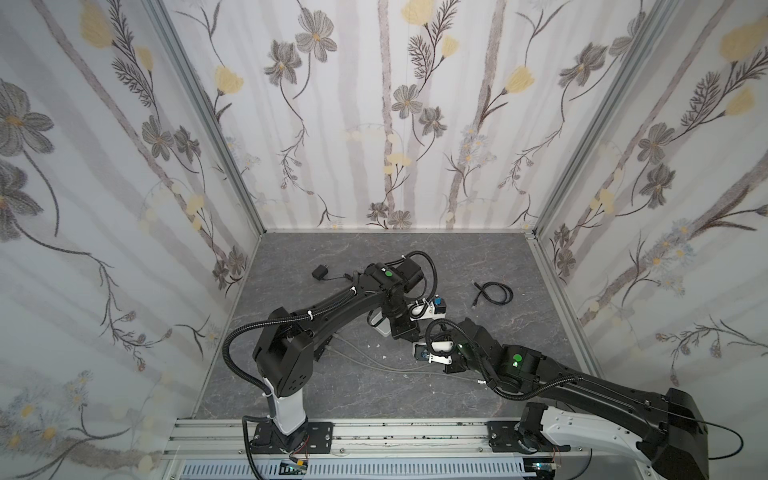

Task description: Insert the plug into the switch port

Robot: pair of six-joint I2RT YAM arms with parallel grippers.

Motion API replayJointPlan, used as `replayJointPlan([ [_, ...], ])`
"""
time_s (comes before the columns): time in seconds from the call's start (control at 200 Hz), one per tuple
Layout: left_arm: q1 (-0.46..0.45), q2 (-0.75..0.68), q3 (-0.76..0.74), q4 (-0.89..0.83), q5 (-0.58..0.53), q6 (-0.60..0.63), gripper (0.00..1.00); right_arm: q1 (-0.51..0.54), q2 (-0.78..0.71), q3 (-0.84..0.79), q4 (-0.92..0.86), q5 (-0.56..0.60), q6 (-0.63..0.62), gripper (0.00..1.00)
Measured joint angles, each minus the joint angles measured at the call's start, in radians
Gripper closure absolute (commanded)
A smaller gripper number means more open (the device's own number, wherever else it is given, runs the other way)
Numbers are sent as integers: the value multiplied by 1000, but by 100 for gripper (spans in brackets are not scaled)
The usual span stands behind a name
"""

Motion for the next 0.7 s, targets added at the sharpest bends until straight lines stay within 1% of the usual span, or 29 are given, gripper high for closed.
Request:
replayJointPlan([
  [0.25, -4, -3, 2, -18, 8, 13, 100, 0, -6, 3, 6, 1, -27, 77],
  [0.7, -29, -5, 2, -27, 7, 15, 100, 0, 42, 48, 3, 0, -49, 79],
])
